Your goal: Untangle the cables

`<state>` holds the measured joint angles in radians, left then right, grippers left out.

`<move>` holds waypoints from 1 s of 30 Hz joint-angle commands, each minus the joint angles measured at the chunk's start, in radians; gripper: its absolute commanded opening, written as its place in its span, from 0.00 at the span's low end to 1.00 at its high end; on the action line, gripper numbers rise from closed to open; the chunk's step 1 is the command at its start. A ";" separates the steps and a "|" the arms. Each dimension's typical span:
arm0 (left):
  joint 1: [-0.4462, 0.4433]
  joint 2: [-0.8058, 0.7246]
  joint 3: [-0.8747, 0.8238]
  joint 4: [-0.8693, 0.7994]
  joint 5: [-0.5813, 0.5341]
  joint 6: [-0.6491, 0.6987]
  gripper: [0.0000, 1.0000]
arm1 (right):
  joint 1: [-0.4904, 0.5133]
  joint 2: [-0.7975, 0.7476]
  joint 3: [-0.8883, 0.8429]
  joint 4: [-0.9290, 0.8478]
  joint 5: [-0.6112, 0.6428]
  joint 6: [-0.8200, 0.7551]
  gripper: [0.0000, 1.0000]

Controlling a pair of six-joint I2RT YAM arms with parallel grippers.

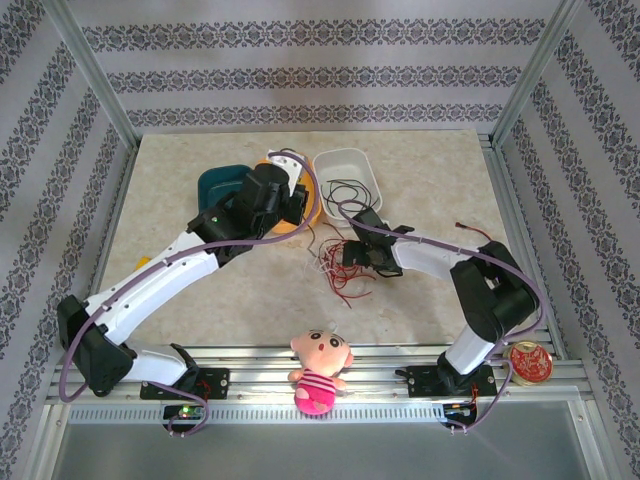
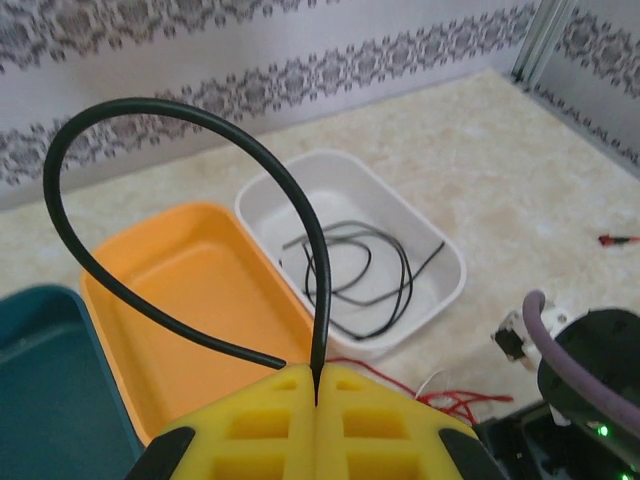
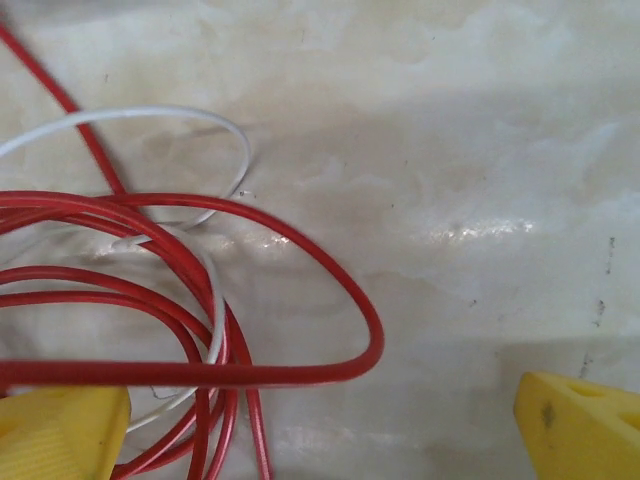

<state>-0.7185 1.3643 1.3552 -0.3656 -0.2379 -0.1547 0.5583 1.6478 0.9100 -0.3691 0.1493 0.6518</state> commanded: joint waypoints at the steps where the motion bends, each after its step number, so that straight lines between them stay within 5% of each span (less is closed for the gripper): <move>1: 0.004 -0.039 0.067 0.067 -0.038 0.071 0.00 | -0.011 -0.047 -0.023 -0.004 0.016 0.016 0.98; 20: 0.007 0.057 0.342 0.120 0.000 0.182 0.00 | -0.024 -0.107 -0.031 -0.003 0.013 -0.001 0.98; 30: 0.047 0.236 0.523 0.080 -0.036 0.249 0.00 | -0.035 -0.368 -0.074 -0.017 0.090 -0.035 0.98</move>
<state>-0.6956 1.5787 1.8156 -0.2840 -0.2535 0.0486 0.5358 1.3418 0.8585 -0.3695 0.1867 0.6342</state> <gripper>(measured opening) 0.041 0.983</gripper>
